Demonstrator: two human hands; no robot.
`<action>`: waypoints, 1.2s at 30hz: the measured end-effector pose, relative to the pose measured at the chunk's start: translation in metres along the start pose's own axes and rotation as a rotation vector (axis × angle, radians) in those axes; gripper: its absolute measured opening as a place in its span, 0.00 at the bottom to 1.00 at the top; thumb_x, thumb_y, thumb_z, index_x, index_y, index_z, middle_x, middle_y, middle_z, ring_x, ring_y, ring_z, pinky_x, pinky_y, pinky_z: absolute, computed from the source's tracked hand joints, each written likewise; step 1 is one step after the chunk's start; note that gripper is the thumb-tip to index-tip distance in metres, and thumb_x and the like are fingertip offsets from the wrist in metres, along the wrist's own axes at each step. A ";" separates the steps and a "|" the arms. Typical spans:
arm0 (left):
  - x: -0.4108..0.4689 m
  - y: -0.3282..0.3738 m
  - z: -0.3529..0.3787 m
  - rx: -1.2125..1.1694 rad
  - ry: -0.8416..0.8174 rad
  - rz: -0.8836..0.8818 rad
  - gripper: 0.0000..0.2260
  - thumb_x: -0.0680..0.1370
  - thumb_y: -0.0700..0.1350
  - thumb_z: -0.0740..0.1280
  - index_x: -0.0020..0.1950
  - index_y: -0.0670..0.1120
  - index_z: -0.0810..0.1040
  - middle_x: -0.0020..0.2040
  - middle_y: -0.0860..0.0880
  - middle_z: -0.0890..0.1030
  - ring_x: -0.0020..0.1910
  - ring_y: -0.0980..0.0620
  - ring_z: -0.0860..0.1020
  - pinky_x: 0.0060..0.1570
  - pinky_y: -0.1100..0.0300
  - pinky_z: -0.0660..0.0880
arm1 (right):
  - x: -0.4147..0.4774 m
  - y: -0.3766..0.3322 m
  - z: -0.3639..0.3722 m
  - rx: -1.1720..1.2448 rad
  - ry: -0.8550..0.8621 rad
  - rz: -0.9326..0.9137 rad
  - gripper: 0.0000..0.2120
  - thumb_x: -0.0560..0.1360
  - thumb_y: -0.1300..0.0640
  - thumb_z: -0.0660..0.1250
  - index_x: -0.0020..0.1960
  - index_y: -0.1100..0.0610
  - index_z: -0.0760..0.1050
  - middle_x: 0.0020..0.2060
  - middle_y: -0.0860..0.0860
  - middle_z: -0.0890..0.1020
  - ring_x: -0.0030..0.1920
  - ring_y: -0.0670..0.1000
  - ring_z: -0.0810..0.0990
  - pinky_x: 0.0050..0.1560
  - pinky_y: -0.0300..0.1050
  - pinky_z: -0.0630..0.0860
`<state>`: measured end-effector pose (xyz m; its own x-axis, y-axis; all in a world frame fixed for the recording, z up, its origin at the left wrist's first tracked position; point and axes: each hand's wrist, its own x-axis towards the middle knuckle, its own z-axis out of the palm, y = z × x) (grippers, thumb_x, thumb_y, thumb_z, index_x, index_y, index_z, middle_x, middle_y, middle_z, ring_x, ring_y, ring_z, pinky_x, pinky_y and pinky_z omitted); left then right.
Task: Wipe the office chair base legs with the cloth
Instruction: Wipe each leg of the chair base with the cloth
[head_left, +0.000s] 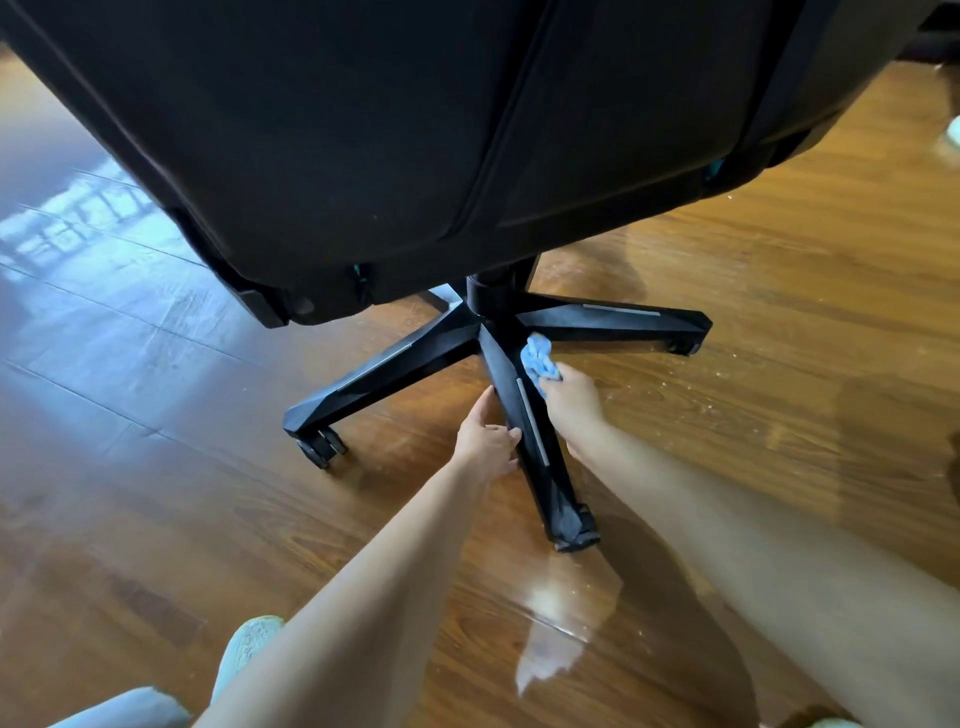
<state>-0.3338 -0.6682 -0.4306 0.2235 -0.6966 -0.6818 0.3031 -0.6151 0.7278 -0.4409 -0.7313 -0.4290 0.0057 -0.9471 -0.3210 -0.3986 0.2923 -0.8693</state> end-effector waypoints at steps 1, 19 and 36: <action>0.000 0.000 0.000 0.001 -0.011 -0.003 0.37 0.82 0.28 0.65 0.84 0.58 0.61 0.48 0.45 0.80 0.52 0.48 0.81 0.64 0.41 0.80 | -0.008 0.010 -0.004 -0.106 0.010 -0.023 0.09 0.82 0.59 0.59 0.49 0.49 0.77 0.38 0.48 0.79 0.35 0.48 0.74 0.32 0.44 0.67; -0.007 0.003 0.000 -0.023 0.010 -0.019 0.37 0.82 0.27 0.65 0.84 0.58 0.63 0.48 0.45 0.80 0.50 0.48 0.81 0.63 0.43 0.80 | 0.057 -0.034 0.017 -0.333 0.050 0.081 0.14 0.77 0.68 0.61 0.60 0.62 0.80 0.50 0.56 0.81 0.50 0.57 0.80 0.44 0.43 0.70; -0.007 0.002 -0.005 0.030 -0.102 0.029 0.35 0.84 0.28 0.59 0.85 0.57 0.60 0.74 0.34 0.75 0.68 0.43 0.78 0.69 0.43 0.76 | 0.033 -0.018 0.028 -0.598 0.122 -0.436 0.24 0.82 0.61 0.57 0.78 0.53 0.67 0.77 0.49 0.69 0.77 0.51 0.67 0.72 0.49 0.69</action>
<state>-0.3306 -0.6628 -0.4241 0.1354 -0.7471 -0.6507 0.2696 -0.6042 0.7498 -0.4078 -0.7637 -0.4342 0.1889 -0.9787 0.0799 -0.8145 -0.2016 -0.5441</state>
